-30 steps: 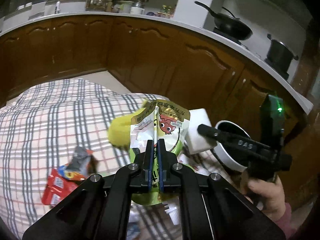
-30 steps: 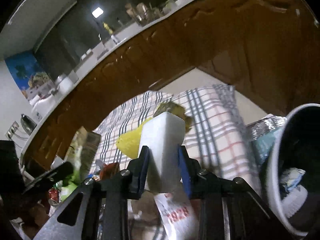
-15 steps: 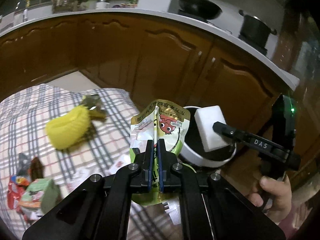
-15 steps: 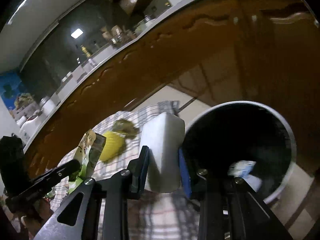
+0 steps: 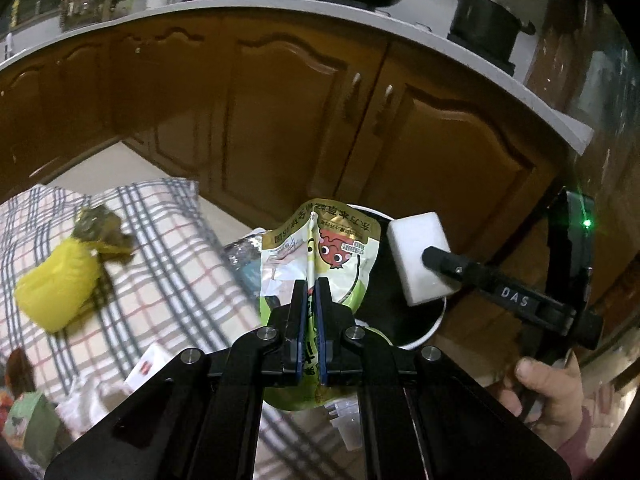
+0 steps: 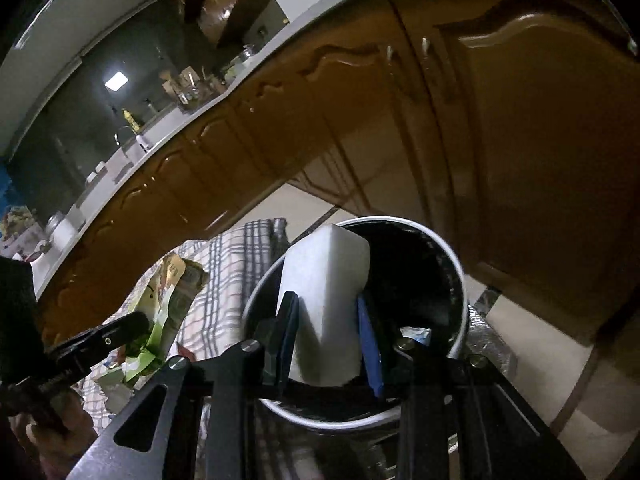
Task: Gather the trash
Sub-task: 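Carry pouch and foam block to the bin and release both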
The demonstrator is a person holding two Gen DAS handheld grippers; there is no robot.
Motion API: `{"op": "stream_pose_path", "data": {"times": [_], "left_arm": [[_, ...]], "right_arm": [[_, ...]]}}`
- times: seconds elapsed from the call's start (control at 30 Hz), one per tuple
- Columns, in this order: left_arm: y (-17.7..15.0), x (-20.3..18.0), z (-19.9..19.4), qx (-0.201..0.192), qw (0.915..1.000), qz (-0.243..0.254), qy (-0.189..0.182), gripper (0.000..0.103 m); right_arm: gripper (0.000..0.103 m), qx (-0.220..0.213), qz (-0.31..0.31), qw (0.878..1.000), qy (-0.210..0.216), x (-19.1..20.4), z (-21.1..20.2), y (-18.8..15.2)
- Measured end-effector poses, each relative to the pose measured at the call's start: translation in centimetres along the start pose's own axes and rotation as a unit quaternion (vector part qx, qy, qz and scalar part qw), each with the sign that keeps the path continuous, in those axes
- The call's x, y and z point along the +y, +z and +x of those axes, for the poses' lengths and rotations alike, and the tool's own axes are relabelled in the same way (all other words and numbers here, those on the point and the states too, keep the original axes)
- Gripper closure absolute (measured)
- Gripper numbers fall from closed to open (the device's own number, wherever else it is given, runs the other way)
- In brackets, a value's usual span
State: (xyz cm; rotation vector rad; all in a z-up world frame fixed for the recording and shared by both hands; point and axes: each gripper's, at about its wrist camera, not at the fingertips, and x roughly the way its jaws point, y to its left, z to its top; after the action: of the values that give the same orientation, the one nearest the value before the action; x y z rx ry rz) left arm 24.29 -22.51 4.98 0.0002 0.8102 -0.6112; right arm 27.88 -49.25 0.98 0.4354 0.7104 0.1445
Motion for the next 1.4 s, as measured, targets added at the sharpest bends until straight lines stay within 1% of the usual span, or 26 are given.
{"op": "stream_pose_path", "data": {"times": [0.27,0.57,0.8,0.9,0.93,1.0,1.03,1.07,1.1,1.13,1.17,1.23,1.3,1.33,1.37,1.4], "left_arm": [[1.5,-2.3,3.8,0.023,0.9995,0.023,-0.002,0.1],[1.8,-2.2,7.0,0.049,0.9986,0.021,0.001,0.1],[2.2,-3.1,8.6,0.057,0.9981,0.024,0.003,0.099],[2.3,-3.1,9.1,0.063,0.9978,0.022,0.0,0.099],[2.2,-3.0,9.1,0.065,0.9977,0.018,-0.002,0.099],[2.1,-2.9,9.1,0.065,0.9978,0.015,-0.004,0.097],[2.1,-2.8,8.9,0.064,0.9978,0.014,-0.002,0.093],[2.0,-2.7,8.8,0.063,0.9979,0.012,-0.001,0.085],[2.0,-2.5,8.6,0.061,0.9981,0.008,0.0,0.079],[1.9,-2.2,8.3,0.057,0.9984,0.004,0.001,0.073],[1.7,-2.0,7.9,0.053,0.9986,0.001,0.002,0.073],[1.4,-1.4,7.2,0.048,0.9988,-0.006,0.003,0.073],[1.0,-0.8,6.3,0.042,0.999,-0.013,0.005,0.073],[0.8,-0.5,5.9,0.038,0.999,-0.017,0.015,0.071],[0.5,-0.1,5.4,0.035,0.999,-0.022,0.019,0.062],[0.2,0.4,4.8,0.031,0.9988,-0.028,0.027,0.057]], "right_arm": [[0.072,0.014,0.007,1.0,-0.013,-1.5,1.2,0.6],[0.072,0.026,0.01,0.999,-0.017,-2.8,2.2,0.9],[0.071,0.032,0.012,0.999,-0.018,-3.3,2.4,1.1],[0.069,0.033,0.013,0.999,-0.018,-3.5,2.6,1.4],[0.065,0.034,0.014,0.999,-0.017,-3.6,2.6,1.4],[0.061,0.038,0.024,0.999,-0.015,-3.9,2.8,1.4],[0.057,0.039,0.027,0.999,-0.015,-4.1,2.9,1.4],[0.055,0.04,0.032,0.999,-0.014,-4.2,2.9,1.3],[0.054,0.04,0.034,0.999,-0.012,-4.3,2.9,1.4],[0.048,0.039,0.037,0.998,-0.01,-4.3,2.8,1.3],[0.046,0.038,0.04,0.998,-0.005,-4.3,2.6,1.2],[0.045,0.036,0.042,0.998,0.0,-4.2,2.4,1.0],[0.038,0.03,0.043,0.999,0.008,-3.8,1.9,0.8],[0.032,0.026,0.043,0.999,0.01,-3.6,1.7,0.8],[0.023,0.021,0.042,0.999,0.014,-3.5,1.5,0.7],[0.018,0.013,0.04,0.999,0.019,-3.2,1.2,0.6]]}}
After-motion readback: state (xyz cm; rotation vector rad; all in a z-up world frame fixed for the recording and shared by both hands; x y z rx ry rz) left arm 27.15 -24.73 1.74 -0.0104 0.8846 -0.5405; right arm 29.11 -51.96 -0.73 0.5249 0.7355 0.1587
